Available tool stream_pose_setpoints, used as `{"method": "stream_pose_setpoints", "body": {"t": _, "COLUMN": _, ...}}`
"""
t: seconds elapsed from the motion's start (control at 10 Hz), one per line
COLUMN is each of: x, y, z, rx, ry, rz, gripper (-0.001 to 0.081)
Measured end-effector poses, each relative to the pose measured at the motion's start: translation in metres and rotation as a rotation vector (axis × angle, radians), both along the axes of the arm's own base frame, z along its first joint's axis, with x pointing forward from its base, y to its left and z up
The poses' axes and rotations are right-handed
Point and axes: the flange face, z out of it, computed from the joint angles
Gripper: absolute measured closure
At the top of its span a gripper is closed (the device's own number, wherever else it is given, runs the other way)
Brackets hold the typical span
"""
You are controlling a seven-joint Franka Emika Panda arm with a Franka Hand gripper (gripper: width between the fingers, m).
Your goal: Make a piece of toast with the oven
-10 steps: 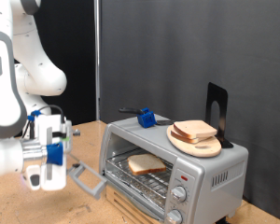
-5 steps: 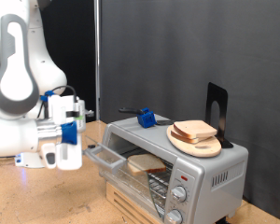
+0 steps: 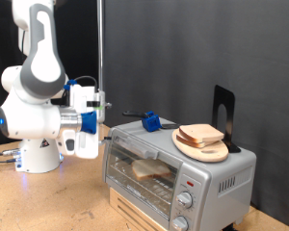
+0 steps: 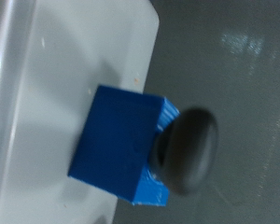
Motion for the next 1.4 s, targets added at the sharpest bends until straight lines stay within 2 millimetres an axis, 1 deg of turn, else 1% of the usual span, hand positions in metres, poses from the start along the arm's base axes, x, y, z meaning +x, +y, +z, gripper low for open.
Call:
{"method": "stream_pose_setpoints", "body": {"t": 0.1, "x": -0.007, "y": -0.009, "z": 0.005, "rx": -0.048, "ry": 0.025, "rz": 0.003, "gripper": -0.0002}}
{"method": "stream_pose_setpoints", "body": {"t": 0.2, "x": -0.012, "y": -0.024, "z": 0.009, "rx": -0.086, "ry": 0.037, "rz": -0.011, "gripper": -0.0002}}
{"method": "stream_pose_setpoints", "body": {"t": 0.3, "x": -0.015, "y": -0.040, "z": 0.014, "rx": -0.091, "ry": 0.030, "rz": -0.050, "gripper": -0.0002}}
{"method": "stream_pose_setpoints", "body": {"t": 0.5, "x": -0.012, "y": -0.072, "z": 0.026, "rx": -0.048, "ry": -0.015, "rz": -0.196, "gripper": -0.0002}}
{"method": "stream_pose_setpoints", "body": {"t": 0.6, "x": -0.010, "y": -0.081, "z": 0.030, "rx": -0.033, "ry": -0.032, "rz": -0.243, "gripper": -0.0002}}
{"method": "stream_pose_setpoints", "body": {"t": 0.8, "x": -0.012, "y": -0.077, "z": 0.027, "rx": -0.040, "ry": 0.000, "rz": -0.198, "gripper": -0.0002}}
{"method": "stream_pose_setpoints", "body": {"t": 0.9, "x": -0.005, "y": -0.079, "z": 0.026, "rx": -0.044, "ry": 0.024, "rz": -0.183, "gripper": -0.0002}}
{"method": "stream_pose_setpoints", "body": {"t": 1.1, "x": 0.022, "y": -0.082, "z": 0.022, "rx": -0.035, "ry": 0.058, "rz": -0.205, "gripper": -0.0002}}
{"method": "stream_pose_setpoints", "body": {"t": 1.4, "x": 0.065, "y": -0.085, "z": 0.013, "rx": -0.002, "ry": 0.050, "rz": -0.354, "gripper": -0.0002}}
